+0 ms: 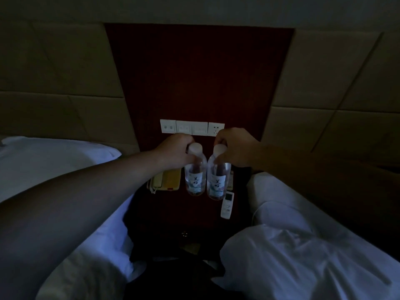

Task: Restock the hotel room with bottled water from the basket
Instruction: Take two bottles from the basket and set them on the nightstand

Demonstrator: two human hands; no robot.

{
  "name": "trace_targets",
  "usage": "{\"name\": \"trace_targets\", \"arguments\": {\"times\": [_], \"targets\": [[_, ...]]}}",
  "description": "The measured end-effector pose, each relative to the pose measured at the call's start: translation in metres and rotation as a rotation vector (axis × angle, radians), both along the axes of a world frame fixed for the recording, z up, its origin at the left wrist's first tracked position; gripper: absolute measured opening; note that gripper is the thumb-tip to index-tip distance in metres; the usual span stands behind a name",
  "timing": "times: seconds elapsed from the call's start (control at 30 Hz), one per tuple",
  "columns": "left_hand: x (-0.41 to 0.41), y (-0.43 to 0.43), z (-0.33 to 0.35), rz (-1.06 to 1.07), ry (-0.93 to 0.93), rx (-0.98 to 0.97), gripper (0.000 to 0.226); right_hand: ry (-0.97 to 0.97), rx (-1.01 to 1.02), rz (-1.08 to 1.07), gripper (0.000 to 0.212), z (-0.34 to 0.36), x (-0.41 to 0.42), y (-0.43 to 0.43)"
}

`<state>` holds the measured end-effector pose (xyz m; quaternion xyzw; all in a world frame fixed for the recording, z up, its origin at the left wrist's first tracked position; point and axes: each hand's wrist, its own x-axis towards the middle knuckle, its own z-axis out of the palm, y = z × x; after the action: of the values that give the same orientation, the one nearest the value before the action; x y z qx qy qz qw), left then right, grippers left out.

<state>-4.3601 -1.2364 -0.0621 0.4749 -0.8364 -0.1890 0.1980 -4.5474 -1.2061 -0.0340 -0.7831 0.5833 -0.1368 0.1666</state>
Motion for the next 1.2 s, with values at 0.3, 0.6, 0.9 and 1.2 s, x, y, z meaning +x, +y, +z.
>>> {"name": "trace_targets", "arguments": {"times": [0.3, 0.6, 0.9, 1.2], "targets": [[-0.022, -0.064, -0.018, 0.022, -0.197, -0.033, 0.037, 0.064, 0.045, -0.028, 0.036, -0.025, -0.018, -0.066], [-0.01, -0.147, -0.047, -0.038, -0.277, 0.006, 0.036, 0.117, 0.08, -0.084, 0.036, -0.055, -0.001, -0.145], [0.016, -0.252, -0.089, -0.111, -0.249, 0.049, 0.032, 0.08, 0.165, -0.217, 0.028, -0.097, 0.028, -0.235], [0.024, -0.322, -0.154, -0.11, -0.149, 0.195, 0.03, -0.03, 0.225, -0.324, 0.026, -0.157, 0.034, -0.296]]}}
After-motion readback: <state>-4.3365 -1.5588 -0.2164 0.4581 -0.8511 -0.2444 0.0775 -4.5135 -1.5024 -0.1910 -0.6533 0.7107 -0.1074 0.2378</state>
